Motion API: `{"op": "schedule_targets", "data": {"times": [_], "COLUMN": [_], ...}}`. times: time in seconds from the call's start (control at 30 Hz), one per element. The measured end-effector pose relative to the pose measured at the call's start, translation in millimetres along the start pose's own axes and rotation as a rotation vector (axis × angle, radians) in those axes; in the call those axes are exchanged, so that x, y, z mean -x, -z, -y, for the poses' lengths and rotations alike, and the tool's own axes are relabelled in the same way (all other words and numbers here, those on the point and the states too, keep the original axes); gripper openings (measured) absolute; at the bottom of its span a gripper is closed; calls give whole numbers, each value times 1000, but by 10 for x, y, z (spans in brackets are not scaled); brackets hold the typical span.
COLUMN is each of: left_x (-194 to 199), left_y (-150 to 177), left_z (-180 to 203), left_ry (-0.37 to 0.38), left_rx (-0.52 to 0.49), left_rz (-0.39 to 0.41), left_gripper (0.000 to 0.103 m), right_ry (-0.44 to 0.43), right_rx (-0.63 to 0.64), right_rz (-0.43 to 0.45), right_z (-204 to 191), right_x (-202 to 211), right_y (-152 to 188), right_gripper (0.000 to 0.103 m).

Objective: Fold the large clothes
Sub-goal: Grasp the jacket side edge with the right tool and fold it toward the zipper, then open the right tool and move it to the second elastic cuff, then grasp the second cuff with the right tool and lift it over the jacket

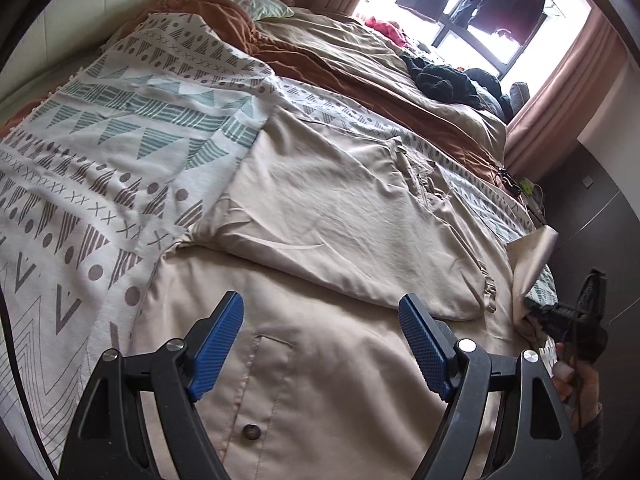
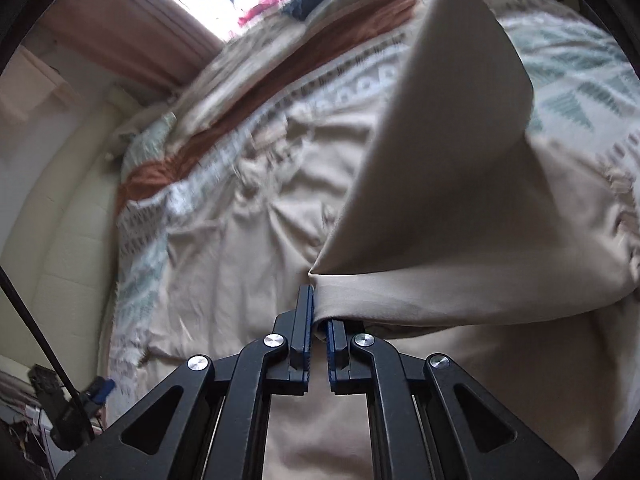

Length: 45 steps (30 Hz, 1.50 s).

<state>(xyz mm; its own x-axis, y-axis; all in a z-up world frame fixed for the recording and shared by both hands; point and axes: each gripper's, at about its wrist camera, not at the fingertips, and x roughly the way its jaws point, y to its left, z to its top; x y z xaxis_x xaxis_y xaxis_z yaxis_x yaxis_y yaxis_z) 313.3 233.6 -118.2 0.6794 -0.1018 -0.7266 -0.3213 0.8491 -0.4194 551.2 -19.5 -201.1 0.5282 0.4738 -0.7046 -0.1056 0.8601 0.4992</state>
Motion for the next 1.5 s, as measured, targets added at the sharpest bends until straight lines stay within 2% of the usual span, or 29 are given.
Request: {"op": "schedule_targets", "data": {"times": [0.07,0.1,0.13,0.17,0.27,0.43,0.57,0.73,0.87,0.97,1.17,1.2,1.23,1.27,1.33,1.5], "left_x": [-29,-51,-72,-82,-132,-311,-438,-556,-621,-673,-740,-738,-732,-723,-687,-555], "left_y": [20,27,34,43,74,129,169,209,206,192,185,185,184,186,190,170], "left_z": [-35,-41,-34,-21,58,241,362,476,498,493,445,438,432,423,397,291], "left_ry": [-5,-11,-17,-18,-6,13,26,21,9,1,-16,-17,-17,-17,-16,-15], "left_rx": [4,1,-4,-8,-18,-47,-54,-76,-75,-67,-52,-51,-50,-50,-48,-29], "left_rz": [-17,-25,-31,-34,-38,-70,-89,-114,-123,-128,-141,-141,-141,-140,-135,-117], "left_gripper": [81,81,81,81,81,81,81,81,81,81,81,81,81,81,81,81], "right_ry": [10,0,-13,-37,-81,-117,-62,3,41,54,31,24,29,49,46,15], "right_rx": [-14,-23,-33,-45,-55,-78,-153,-257,-321,-366,-364,-355,-349,-348,-349,-273], "right_rz": [-40,-50,-58,-59,-42,64,155,208,226,205,156,144,135,117,106,177], "right_z": [42,63,97,142,251,672,1199,1817,2130,2247,2062,2055,2043,2066,2091,1790], "right_x": [-120,-142,-149,-131,106,687,1109,1373,1379,1165,813,770,710,656,584,730], "right_y": [0,21,36,53,120,79,-19,-110,-158,-195,-223,-268,-324,-367,-398,-442], "right_gripper": [18,47,84,89,89,89,89,89,89,89,88,75,45,39,31,29]}}
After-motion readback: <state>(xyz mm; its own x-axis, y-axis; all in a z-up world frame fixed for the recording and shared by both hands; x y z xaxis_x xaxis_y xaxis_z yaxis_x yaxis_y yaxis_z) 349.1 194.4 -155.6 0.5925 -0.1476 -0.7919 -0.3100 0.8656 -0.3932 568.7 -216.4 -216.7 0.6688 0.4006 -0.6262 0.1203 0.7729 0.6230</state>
